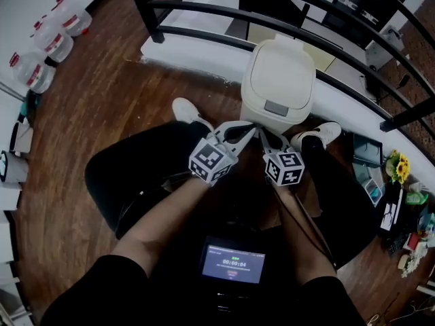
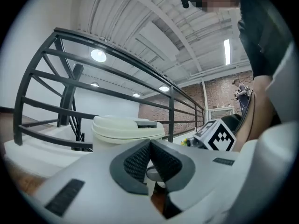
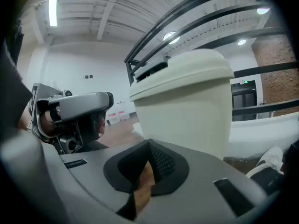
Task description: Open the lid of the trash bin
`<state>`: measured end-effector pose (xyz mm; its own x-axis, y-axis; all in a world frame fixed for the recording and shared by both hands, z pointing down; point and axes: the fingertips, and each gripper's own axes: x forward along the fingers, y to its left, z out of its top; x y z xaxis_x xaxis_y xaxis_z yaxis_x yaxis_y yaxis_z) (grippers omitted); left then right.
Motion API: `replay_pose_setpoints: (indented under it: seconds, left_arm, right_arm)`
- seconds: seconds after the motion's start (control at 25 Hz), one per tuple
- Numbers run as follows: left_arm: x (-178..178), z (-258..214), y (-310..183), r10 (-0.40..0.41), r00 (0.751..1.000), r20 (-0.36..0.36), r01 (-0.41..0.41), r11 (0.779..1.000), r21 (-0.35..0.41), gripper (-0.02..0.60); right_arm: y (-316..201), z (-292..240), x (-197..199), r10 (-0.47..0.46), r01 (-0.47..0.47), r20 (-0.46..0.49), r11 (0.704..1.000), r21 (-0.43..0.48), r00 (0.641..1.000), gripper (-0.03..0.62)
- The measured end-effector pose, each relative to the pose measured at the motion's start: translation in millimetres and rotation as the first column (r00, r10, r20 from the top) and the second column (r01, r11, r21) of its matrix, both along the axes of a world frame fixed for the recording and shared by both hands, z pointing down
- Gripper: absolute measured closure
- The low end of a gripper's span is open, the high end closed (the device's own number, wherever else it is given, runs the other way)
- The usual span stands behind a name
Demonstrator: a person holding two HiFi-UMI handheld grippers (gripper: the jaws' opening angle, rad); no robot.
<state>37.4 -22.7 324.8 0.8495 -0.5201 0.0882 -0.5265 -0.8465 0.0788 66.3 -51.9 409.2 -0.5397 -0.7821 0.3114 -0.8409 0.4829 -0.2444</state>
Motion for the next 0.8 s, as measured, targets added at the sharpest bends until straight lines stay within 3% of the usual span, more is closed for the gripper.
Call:
replay_pose_setpoints:
  seconds: [0.4, 0.56, 0.8]
  left_arm:
    - [2, 81, -34, -0.046, 0.998, 0.049, 0.052, 0.992, -0.112, 0.543]
    - [4, 107, -47, -0.066, 0.994, 0.082, 0.074, 0.992, -0.105, 0.543]
    - [10, 148, -58, -0.055, 0.996, 0.066, 0.065, 0.984, -0.163, 0.544]
  right_arm:
    - [-29, 91, 1, 0.018, -0.018, -0.001, 0.994, -0.108, 1.0, 0.574]
    - [-39, 129, -1, 0.015, -0.016, -0.007, 0.989, -0.147, 1.0, 0.574]
    - [-43, 184, 3, 0.036, -0.038, -0.013, 0.976, -0.212, 0.999, 0.574]
